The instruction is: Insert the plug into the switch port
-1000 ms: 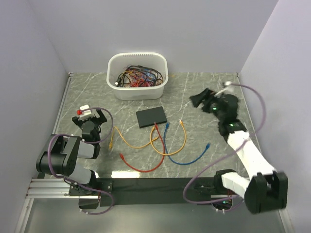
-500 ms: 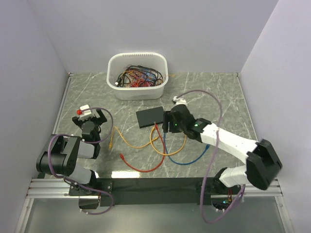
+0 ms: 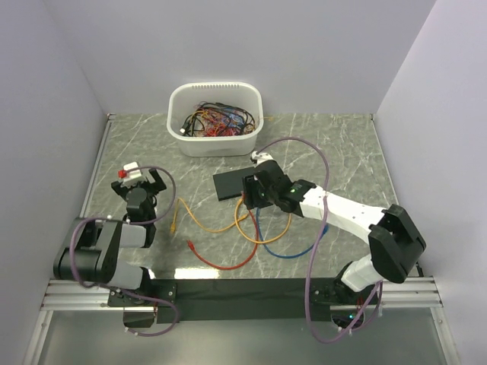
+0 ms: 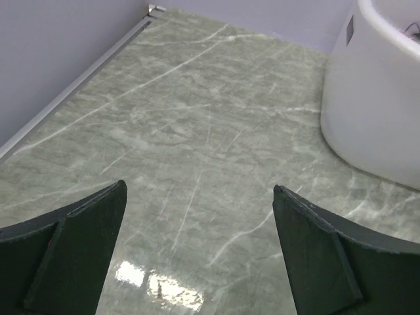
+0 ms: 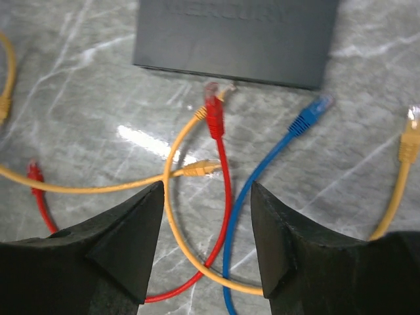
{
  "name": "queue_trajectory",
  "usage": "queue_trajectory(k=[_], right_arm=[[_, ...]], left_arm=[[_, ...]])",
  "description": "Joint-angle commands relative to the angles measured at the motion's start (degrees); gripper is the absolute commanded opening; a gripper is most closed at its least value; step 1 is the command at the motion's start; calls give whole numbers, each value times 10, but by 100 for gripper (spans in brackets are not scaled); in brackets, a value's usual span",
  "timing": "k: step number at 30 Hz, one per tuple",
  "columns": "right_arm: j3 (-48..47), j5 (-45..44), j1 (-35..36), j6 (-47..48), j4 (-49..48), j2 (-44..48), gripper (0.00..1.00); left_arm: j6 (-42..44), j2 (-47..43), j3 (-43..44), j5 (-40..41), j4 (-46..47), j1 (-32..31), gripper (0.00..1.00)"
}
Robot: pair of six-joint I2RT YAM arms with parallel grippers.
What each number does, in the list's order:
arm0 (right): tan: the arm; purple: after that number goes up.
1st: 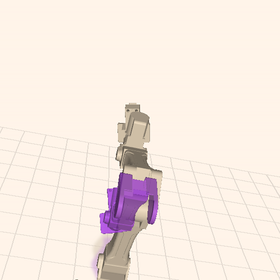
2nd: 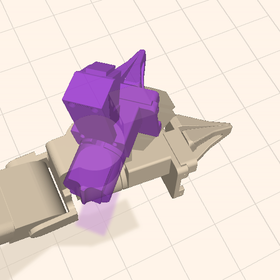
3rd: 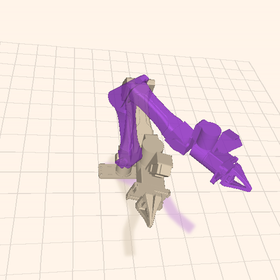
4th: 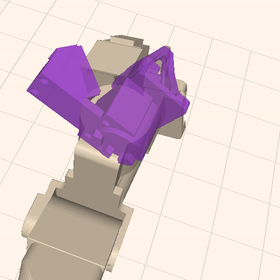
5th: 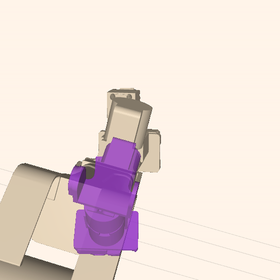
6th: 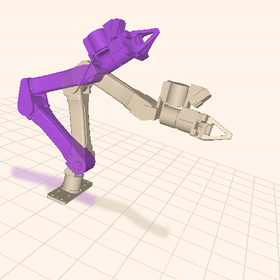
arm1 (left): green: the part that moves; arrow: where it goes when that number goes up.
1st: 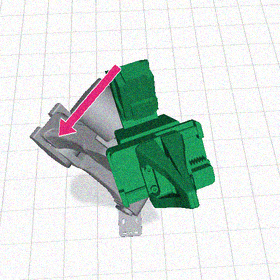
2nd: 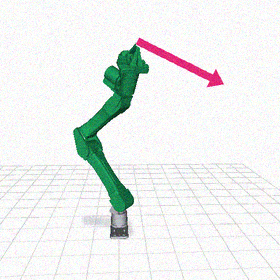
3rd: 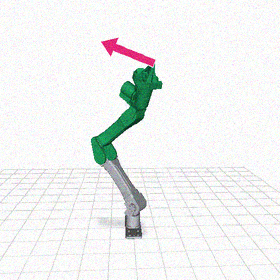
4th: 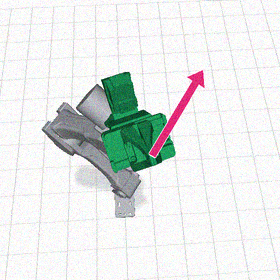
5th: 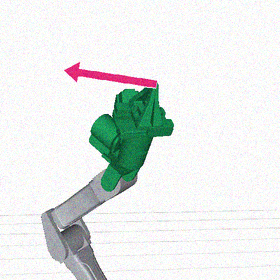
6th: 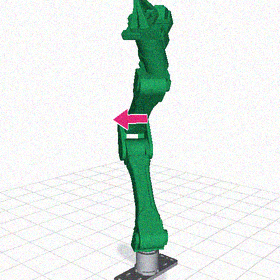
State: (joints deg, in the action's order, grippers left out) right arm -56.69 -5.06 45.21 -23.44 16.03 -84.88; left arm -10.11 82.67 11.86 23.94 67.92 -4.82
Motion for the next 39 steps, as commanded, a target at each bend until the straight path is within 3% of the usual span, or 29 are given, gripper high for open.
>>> queue_trajectory(k=[1,5,7,10,12,15,22,29,39], right_arm=[[1,30,8,37,-43,26,63],[9,43,10,49,-37,13,62],[11,44,11,45,-42,4,56],[-3,41,15,45,-34,-21,46],[-18,28,18,45,-26,-34,45],[-28,9,24,47,-21,-54,42],[-41,-27,26,45,-22,-88,42],[-61,-68,26,38,-15,-119,41],[-95,-69,26,38,-14,-157,38]], left_arm=[[2,-100,75,25,-149,-19,99],[-70,-204,116,-12,-271,-22,99],[-125,-233,142,-7,-328,-20,99],[-184,-224,207,-29,-462,-19,98],[-206,-212,238,-67,-542,-19,89],[-240,-212,271,-107,-592,-20,83],[-256,-299,275,-136,-622,-21,85],[-258,-315,329,-142,-677,-21,85],[-257,-338,310,-130,-674,-21,86]])
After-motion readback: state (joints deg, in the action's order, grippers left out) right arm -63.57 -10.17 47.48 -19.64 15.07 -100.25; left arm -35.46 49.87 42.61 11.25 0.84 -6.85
